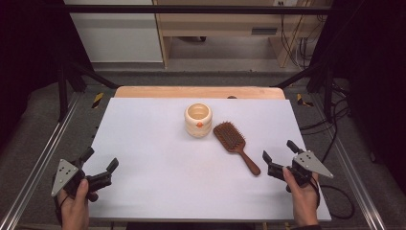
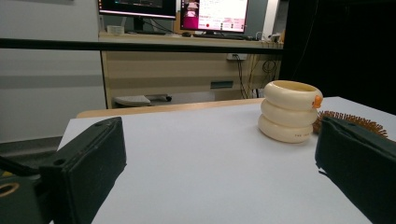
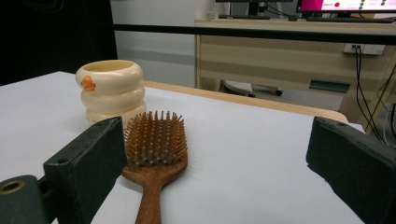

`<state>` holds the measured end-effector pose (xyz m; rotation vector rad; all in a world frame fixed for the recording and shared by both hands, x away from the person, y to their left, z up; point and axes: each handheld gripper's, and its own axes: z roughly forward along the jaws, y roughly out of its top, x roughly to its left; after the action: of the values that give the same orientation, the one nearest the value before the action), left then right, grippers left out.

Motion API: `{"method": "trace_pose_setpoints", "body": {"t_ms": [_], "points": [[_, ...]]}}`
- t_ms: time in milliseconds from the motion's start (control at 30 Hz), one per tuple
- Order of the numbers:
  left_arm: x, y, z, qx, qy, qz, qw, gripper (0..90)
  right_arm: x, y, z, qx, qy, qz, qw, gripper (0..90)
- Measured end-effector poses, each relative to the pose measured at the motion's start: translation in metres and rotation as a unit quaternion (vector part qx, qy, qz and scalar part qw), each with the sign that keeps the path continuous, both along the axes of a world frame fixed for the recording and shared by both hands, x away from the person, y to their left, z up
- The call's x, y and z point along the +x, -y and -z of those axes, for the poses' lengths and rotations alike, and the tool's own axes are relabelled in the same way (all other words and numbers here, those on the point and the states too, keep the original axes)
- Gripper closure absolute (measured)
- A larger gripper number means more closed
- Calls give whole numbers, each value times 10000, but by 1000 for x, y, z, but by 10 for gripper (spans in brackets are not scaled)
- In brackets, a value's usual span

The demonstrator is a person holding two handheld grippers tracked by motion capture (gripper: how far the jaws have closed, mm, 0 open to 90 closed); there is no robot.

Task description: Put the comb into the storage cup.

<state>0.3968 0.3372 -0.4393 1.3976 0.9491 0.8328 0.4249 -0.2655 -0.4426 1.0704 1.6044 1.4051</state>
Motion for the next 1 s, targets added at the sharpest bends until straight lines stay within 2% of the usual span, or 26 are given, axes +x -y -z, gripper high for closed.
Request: {"method": "trace_pose_setpoints", "body": {"t_ms": [367, 467, 633, 700, 900, 967, 1000], "points": [[0, 1, 0, 44, -19, -7, 10000, 17, 1, -4, -2, 57, -610, -87, 9981, 47], [0, 1, 0, 60, -17, -6, 10000, 17, 2, -5, -3, 14, -695, 25, 9976, 54], [0, 2, 0, 87, -30, -11, 10000, 17, 3, -6, -5, 137, -863, 188, 9960, 70], [0, 2, 0, 99, -35, -9, 9999, 17, 5, -7, -6, 126, -997, 245, 9946, 78], [1, 3, 1, 129, -57, -27, 9999, 17, 5, -12, -11, -70, -1429, 103, 9897, 88], [1, 3, 1, 162, -72, -37, 9998, 18, 6, -14, -12, -216, -1654, 19, 9860, 87], [1, 4, 1, 169, -85, -39, 9998, 17, 6, -17, -12, -323, -1800, -37, 9831, 87]]}}
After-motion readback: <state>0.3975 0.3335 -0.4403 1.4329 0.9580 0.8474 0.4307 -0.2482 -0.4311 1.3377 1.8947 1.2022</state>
